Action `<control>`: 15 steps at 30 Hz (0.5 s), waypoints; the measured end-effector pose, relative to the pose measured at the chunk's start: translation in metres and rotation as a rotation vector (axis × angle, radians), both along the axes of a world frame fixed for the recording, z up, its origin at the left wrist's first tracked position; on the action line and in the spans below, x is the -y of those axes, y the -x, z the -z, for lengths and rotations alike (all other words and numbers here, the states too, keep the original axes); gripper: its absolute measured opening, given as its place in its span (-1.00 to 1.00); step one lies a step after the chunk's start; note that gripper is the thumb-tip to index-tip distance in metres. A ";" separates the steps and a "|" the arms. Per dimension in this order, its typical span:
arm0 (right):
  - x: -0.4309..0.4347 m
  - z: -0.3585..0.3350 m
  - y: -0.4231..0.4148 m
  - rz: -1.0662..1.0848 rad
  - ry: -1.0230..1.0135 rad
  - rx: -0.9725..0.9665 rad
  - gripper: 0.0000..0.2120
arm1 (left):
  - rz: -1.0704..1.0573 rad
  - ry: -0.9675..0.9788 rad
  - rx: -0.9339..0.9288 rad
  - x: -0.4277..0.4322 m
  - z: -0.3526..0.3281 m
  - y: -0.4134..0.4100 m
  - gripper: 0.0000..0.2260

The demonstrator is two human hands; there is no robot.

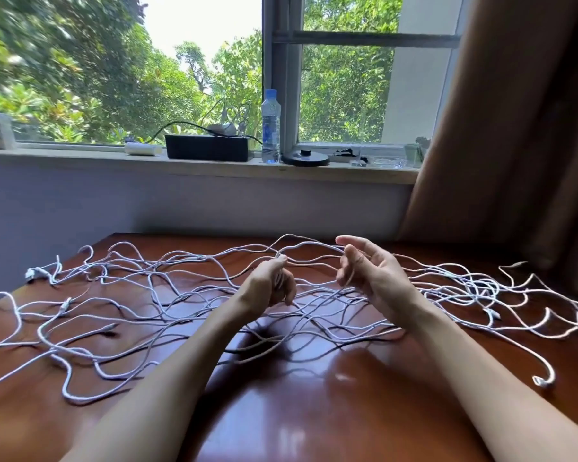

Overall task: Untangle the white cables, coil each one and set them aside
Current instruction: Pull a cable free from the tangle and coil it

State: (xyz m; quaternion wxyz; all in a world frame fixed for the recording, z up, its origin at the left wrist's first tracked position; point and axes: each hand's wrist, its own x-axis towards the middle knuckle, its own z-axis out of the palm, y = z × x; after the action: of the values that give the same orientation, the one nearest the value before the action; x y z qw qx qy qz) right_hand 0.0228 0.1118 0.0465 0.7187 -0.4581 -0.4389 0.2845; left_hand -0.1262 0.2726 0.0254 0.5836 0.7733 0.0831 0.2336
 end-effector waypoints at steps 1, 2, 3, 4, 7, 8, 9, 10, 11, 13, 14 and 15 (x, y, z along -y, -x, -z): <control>0.001 0.000 0.000 -0.048 0.001 -0.043 -0.62 | 0.026 0.022 -0.011 0.001 -0.001 0.001 -0.41; 0.001 0.000 0.000 -0.096 0.001 -0.084 -0.62 | 0.044 0.047 -0.014 0.001 -0.003 0.001 -0.41; 0.002 -0.001 -0.001 -0.139 -0.002 -0.127 -0.61 | 0.055 0.081 -0.011 0.001 -0.004 0.002 -0.43; 0.003 -0.002 -0.001 -0.171 -0.004 -0.164 -0.60 | 0.065 0.116 0.000 0.000 -0.006 0.003 -0.44; 0.003 -0.003 -0.003 -0.131 0.020 -0.176 -0.59 | 0.108 0.251 0.061 0.000 -0.008 0.005 -0.48; 0.001 -0.002 -0.003 -0.073 0.043 -0.155 -0.61 | 0.140 0.323 0.089 0.000 -0.008 0.006 -0.49; -0.001 0.001 -0.004 -0.004 0.067 -0.125 -0.65 | 0.171 0.407 0.125 0.000 -0.009 0.007 -0.50; -0.003 0.004 -0.006 0.069 0.093 -0.081 -0.70 | 0.194 0.485 0.165 0.000 -0.010 0.006 -0.51; -0.005 0.006 -0.008 0.137 0.123 -0.018 -0.74 | 0.210 0.550 0.205 0.000 -0.012 0.006 -0.51; -0.005 0.009 -0.008 0.240 0.177 0.122 -0.78 | 0.223 0.657 0.283 0.003 -0.016 0.006 -0.52; -0.005 0.009 -0.007 0.271 0.188 0.179 -0.80 | 0.226 0.705 0.332 0.004 -0.018 0.007 -0.53; -0.005 0.010 -0.006 0.304 0.197 0.247 -0.82 | 0.231 0.748 0.383 0.005 -0.019 0.007 -0.54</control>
State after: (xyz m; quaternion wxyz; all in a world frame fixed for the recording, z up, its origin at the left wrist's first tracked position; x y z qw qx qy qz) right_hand 0.0293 0.1168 0.0369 0.6459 -0.6183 -0.4196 0.1563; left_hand -0.1336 0.2675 0.0447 0.8507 0.4558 -0.0347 0.2597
